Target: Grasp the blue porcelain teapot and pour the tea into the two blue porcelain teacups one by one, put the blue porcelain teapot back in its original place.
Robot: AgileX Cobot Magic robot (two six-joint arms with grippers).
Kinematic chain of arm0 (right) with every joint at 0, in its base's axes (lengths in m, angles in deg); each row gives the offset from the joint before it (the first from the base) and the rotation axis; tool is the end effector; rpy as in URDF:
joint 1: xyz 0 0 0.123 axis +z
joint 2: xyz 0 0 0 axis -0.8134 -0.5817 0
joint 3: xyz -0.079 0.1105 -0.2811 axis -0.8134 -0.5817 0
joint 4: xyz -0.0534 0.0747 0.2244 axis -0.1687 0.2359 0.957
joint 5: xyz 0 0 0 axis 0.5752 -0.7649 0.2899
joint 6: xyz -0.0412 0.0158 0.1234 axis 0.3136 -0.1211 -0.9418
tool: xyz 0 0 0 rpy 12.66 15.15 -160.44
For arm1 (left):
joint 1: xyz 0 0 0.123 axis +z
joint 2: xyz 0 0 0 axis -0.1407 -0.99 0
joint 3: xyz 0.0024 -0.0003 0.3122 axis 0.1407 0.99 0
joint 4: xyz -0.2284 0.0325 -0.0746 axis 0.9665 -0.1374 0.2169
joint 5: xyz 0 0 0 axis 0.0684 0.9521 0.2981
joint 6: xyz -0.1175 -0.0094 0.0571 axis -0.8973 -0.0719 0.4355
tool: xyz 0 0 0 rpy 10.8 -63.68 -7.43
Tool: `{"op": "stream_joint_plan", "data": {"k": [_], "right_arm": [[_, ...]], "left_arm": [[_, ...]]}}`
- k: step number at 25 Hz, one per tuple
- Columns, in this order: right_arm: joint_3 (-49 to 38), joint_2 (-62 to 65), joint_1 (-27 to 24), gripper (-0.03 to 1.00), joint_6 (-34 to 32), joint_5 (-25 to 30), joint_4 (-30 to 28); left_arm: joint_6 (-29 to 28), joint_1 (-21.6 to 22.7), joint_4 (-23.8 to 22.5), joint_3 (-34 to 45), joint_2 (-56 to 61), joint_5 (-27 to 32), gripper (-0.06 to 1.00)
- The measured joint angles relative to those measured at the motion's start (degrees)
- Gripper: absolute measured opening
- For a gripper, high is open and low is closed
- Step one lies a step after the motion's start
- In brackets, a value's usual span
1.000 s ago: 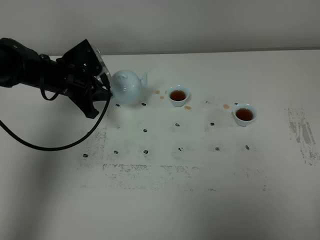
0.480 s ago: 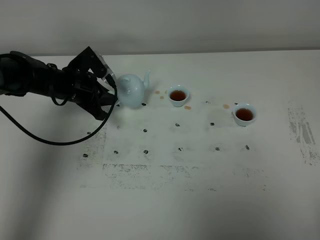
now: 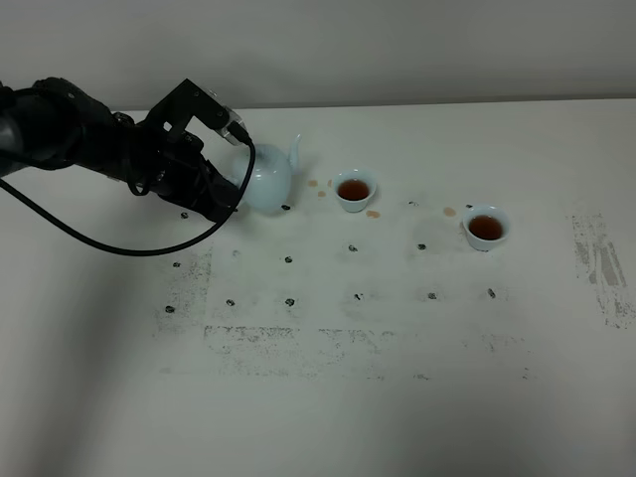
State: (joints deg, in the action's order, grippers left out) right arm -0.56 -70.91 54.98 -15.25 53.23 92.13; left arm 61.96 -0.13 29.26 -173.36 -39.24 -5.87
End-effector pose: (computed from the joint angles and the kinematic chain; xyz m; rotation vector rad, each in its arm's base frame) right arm -0.0115 0.0070 0.2554 -0.1121 2.0635 0.0205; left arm 0.4634 -0.1216 0.1480 1.0481 2.2631 -0.3648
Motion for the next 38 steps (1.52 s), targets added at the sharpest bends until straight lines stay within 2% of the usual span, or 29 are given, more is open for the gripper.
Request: {"op": "stream_joint_plan", "data": {"k": [3, 13, 22, 38], "right_arm": [[0.00, 0.00, 0.00, 0.52, 0.00, 0.00, 0.00], [0.00, 0.00, 0.00, 0.52, 0.00, 0.00, 0.00], [0.00, 0.00, 0.00, 0.52, 0.00, 0.00, 0.00], [0.00, 0.00, 0.00, 0.52, 0.00, 0.00, 0.02]], "left_arm": [[-0.66, 0.00, -1.58, -0.27, -0.59, 0.04, 0.00], [0.46, -3.35, -1.11, -0.27, -3.02, -4.63, 0.00], [0.67, -3.49, -0.94, -0.27, -3.07, -6.97, 0.00], [1.38, -3.91, 3.12, -0.38, -4.62, -7.89, 0.00]]}}
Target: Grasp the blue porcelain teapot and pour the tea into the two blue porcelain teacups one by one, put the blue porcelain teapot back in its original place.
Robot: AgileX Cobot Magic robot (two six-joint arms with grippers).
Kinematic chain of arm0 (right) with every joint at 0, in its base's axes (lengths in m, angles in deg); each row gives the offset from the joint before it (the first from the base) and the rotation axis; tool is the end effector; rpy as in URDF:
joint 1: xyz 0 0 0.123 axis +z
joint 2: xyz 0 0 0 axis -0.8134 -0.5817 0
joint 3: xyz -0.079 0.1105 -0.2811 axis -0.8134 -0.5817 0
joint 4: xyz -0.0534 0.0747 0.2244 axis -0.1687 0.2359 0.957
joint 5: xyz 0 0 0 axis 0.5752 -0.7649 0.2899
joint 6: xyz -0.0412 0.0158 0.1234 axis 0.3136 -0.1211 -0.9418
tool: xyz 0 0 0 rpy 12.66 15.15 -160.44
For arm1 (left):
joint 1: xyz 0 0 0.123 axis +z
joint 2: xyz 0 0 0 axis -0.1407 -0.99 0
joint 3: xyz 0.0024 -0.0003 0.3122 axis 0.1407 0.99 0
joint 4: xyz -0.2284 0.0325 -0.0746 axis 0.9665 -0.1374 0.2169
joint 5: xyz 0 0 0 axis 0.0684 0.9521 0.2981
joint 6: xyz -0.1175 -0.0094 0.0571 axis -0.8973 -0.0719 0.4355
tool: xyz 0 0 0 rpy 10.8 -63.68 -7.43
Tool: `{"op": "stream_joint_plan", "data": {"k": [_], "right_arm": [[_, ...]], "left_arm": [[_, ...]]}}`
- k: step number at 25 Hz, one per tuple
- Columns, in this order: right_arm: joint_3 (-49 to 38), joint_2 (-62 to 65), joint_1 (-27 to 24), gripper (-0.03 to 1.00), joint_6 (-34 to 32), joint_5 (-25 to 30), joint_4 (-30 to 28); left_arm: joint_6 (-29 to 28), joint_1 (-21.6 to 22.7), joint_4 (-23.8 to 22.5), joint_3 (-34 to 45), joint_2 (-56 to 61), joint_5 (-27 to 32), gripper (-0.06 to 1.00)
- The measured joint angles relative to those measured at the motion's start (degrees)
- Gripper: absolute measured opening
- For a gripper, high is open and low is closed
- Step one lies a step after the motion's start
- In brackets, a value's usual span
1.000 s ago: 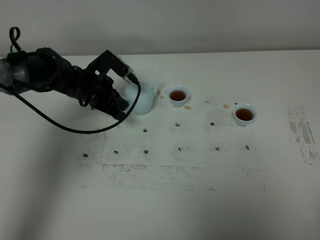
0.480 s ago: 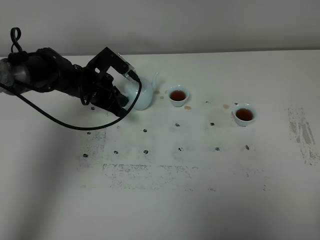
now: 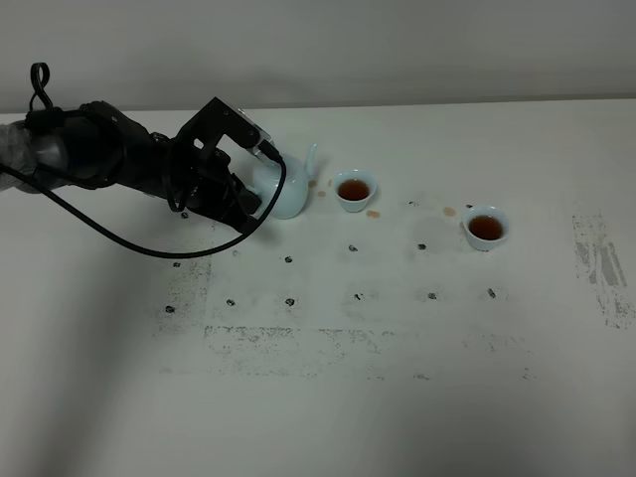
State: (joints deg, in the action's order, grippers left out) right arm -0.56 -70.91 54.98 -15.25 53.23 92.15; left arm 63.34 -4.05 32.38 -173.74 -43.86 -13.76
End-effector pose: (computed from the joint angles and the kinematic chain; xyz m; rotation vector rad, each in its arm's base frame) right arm -0.0115 0.0070 0.2554 -0.1121 2.0635 0.0209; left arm 0.4727 -0.1475 0.1160 1.0249 2.2573 -0.3096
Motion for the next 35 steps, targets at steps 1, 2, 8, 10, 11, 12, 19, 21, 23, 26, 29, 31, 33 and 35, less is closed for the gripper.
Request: {"op": "stream_joint_plan", "data": {"k": [1, 2, 8, 10, 11, 12, 19, 21, 23, 26, 29, 31, 33, 35], "right_arm": [[0.00, 0.00, 0.00, 0.52, 0.00, 0.00, 0.00], [0.00, 0.00, 0.00, 0.52, 0.00, 0.00, 0.00], [0.00, 0.00, 0.00, 0.52, 0.00, 0.00, 0.00], [0.00, 0.00, 0.00, 0.52, 0.00, 0.00, 0.00], [0.00, 0.00, 0.00, 0.52, 0.00, 0.00, 0.00], [0.00, 0.00, 0.00, 0.52, 0.00, 0.00, 0.00], [0.00, 0.00, 0.00, 0.52, 0.00, 0.00, 0.00], [0.00, 0.00, 0.00, 0.52, 0.00, 0.00, 0.00], [0.00, 0.00, 0.00, 0.52, 0.00, 0.00, 0.00], [0.00, 0.00, 0.00, 0.52, 0.00, 0.00, 0.00], [0.00, 0.00, 0.00, 0.52, 0.00, 0.00, 0.00], [0.00, 0.00, 0.00, 0.52, 0.00, 0.00, 0.00], [0.00, 0.00, 0.00, 0.52, 0.00, 0.00, 0.00], [0.00, 0.00, 0.00, 0.52, 0.00, 0.00, 0.00]], "left_arm": [[0.00, 0.01, 0.00, 0.00, 0.00, -0.13, 0.00], [0.00, 0.01, 0.04, 0.00, 0.00, -0.13, 0.00], [0.00, -0.03, 0.47, 0.00, -0.11, -0.17, 0.01], [0.00, -0.03, 0.74, 0.00, -0.16, -0.17, 0.02], [-0.05, -0.03, 0.80, 0.00, -0.21, -0.17, 0.03], [-0.27, -0.03, 0.80, 0.00, -0.21, -0.17, 0.03], [-1.77, -0.03, 0.33, 0.00, -0.09, -0.16, 0.08], [-2.28, -0.03, -0.68, 0.00, 0.57, 0.72, 0.09], [-4.64, -0.03, -2.45, 0.00, 1.90, 2.60, 0.09], [-8.51, -0.08, -5.30, 0.00, 5.16, 5.29, 0.09], [-11.48, -0.08, -7.01, -0.07, 8.75, 5.96, 0.08], [-15.00, -0.08, -7.89, -0.69, 11.02, 6.08, 0.08], [-20.15, -0.08, -9.57, -1.65, 12.63, 6.12, 0.08], [-25.31, -0.08, -11.84, -2.78, 13.80, 6.12, 0.07]]}}
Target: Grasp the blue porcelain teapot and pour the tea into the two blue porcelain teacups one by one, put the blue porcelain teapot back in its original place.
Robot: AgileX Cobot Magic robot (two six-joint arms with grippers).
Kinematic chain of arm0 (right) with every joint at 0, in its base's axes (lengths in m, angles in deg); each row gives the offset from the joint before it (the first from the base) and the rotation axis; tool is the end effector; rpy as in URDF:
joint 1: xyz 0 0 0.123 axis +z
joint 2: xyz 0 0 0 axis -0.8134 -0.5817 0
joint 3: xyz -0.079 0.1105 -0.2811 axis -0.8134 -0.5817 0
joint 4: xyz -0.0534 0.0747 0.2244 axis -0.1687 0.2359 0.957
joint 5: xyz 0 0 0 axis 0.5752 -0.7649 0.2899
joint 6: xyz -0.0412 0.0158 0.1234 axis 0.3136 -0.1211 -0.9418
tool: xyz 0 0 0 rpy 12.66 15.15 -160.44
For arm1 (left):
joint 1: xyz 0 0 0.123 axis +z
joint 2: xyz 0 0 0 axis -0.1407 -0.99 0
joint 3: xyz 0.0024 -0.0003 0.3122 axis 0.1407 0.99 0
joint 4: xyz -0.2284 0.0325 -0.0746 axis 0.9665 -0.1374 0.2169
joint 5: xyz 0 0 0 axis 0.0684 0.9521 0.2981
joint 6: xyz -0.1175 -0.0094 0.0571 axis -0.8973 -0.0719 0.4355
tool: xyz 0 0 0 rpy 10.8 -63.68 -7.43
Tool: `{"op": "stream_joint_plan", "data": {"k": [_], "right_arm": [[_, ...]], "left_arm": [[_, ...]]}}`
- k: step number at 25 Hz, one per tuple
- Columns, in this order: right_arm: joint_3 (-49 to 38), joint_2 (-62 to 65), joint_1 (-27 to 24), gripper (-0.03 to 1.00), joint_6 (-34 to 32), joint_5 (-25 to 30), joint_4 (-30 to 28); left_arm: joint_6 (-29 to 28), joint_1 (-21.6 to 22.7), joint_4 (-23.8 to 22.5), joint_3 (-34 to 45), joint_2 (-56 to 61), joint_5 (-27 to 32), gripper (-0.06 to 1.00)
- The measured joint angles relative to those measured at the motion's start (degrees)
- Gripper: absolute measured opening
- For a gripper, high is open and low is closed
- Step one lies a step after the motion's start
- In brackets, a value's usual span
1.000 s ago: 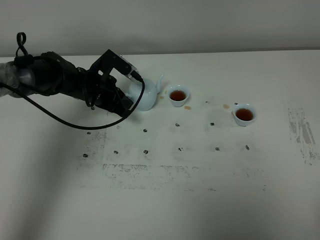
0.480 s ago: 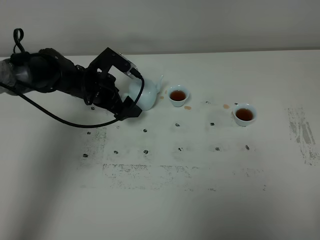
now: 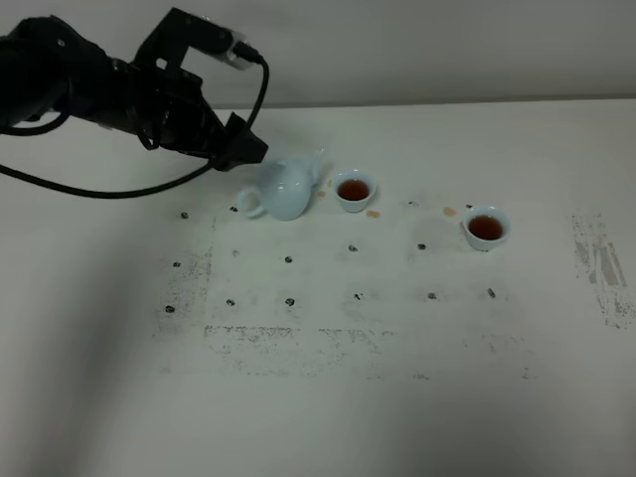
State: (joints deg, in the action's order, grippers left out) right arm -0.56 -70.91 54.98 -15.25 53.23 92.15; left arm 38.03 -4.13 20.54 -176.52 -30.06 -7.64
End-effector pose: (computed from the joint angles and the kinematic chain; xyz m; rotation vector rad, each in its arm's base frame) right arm -0.0115 0.0070 0.2554 -0.1121 2.0635 0.0209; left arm 0.4550 -0.1433 0.2354 0.7771 2.2394 -0.3571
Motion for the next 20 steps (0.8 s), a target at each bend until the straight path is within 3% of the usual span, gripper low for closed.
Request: {"op": "stream_joint_plan", "data": {"k": [4, 9, 15, 20], "right_arm": [[0.00, 0.00, 0.00, 0.52, 0.00, 0.00, 0.00], [0.00, 0.00, 0.00, 0.52, 0.00, 0.00, 0.00], [0.00, 0.00, 0.00, 0.52, 0.00, 0.00, 0.00], [0.00, 0.00, 0.00, 0.52, 0.00, 0.00, 0.05]], "left_arm": [[-11.08, 0.00, -8.23, -2.26, 1.06, 0.23, 0.07], [-24.56, 0.06, -21.76, -5.14, 1.82, 2.05, 0.07], [-40.63, 2.83, -33.16, -5.75, 2.10, 3.45, 0.07], [-47.38, 8.22, -36.96, -5.75, 2.10, 8.05, 0.07]]}}
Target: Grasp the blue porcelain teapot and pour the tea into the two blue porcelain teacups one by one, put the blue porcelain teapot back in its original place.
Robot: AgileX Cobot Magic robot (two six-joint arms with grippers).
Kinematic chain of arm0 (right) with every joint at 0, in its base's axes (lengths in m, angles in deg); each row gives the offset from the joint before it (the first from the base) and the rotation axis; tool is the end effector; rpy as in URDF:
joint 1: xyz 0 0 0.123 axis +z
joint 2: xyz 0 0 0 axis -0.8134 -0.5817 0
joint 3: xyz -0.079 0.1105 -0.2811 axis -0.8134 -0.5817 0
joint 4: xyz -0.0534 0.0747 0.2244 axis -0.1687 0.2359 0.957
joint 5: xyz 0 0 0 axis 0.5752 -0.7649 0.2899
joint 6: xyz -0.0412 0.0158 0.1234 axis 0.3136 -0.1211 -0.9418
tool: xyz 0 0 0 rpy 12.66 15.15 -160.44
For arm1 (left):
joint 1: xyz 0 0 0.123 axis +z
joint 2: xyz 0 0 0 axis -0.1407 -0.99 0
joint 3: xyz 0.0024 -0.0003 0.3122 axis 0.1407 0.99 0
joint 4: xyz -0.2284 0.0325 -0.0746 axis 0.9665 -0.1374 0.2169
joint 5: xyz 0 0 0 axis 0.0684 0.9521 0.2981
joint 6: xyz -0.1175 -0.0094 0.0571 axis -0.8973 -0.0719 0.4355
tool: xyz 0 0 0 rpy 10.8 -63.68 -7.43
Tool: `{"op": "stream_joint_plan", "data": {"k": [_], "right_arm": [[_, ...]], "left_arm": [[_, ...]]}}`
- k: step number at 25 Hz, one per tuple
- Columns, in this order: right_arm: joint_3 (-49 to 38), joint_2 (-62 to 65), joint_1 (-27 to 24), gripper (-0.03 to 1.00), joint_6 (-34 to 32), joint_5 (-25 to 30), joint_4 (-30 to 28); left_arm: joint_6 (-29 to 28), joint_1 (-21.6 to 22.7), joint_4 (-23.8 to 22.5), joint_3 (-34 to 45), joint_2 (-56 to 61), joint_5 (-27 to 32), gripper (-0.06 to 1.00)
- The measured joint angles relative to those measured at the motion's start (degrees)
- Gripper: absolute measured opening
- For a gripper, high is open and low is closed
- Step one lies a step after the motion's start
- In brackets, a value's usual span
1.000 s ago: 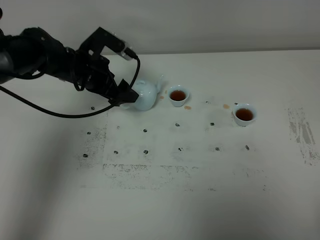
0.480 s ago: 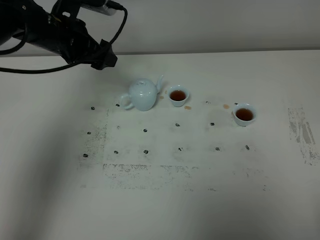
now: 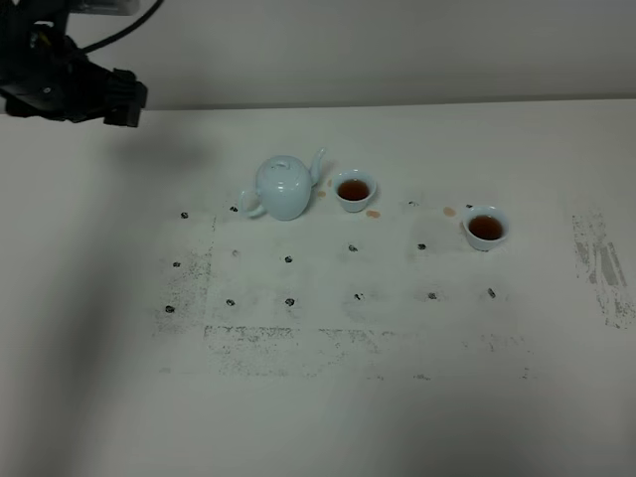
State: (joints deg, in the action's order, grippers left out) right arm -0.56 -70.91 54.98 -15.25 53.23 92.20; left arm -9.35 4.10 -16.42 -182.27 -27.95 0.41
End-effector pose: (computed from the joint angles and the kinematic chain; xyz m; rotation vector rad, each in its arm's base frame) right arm -0.0116 0.0071 0.2554 -0.1122 2.0634 0.0220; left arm 0.4647 -0.0343 0.2591 0.1739 2.5044 -0.0218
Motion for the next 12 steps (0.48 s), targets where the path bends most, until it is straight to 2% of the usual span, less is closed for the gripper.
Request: {"op": "stream_joint_plan", "data": {"k": [7, 12], "right_arm": [[0.00, 0.00, 0.00, 0.52, 0.00, 0.00, 0.00], [0.00, 0.00, 0.00, 0.52, 0.00, 0.00, 0.00]], "left_arm": [[-2.28, 10.22, -0.86, 0.00, 0.10, 5.36, 0.07], [-2.31, 11.91, -2.87, 0.00, 1.56, 10.76, 0.07]]}}
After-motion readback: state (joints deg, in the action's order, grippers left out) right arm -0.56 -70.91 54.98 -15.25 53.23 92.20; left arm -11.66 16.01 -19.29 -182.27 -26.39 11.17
